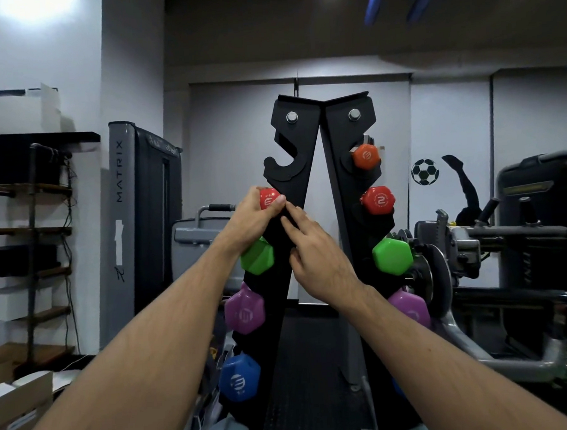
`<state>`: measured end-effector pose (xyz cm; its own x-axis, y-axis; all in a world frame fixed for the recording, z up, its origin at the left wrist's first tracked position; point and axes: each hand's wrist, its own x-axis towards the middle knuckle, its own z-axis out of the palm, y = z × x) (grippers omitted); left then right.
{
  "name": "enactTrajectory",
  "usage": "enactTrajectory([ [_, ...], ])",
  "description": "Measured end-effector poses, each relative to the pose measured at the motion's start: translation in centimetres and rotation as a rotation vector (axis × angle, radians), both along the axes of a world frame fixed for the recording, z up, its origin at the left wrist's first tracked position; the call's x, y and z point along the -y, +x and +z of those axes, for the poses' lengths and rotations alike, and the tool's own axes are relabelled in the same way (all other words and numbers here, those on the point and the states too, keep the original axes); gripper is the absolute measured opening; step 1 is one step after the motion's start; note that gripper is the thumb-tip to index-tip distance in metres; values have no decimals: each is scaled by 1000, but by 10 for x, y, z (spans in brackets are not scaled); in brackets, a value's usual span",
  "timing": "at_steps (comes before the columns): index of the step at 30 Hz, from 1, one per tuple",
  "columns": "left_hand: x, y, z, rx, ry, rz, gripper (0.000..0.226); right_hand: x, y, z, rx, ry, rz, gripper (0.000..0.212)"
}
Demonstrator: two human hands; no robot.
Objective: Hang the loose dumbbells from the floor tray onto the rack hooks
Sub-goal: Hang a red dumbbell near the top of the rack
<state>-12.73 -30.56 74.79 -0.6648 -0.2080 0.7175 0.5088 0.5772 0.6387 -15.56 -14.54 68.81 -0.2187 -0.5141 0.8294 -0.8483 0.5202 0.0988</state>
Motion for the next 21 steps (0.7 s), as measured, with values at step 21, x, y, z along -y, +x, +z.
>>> enactTrajectory([
  [21, 12, -2, -13, -93, 17, -68, 37, -4, -2, 2, -10, 81, -28, 82],
])
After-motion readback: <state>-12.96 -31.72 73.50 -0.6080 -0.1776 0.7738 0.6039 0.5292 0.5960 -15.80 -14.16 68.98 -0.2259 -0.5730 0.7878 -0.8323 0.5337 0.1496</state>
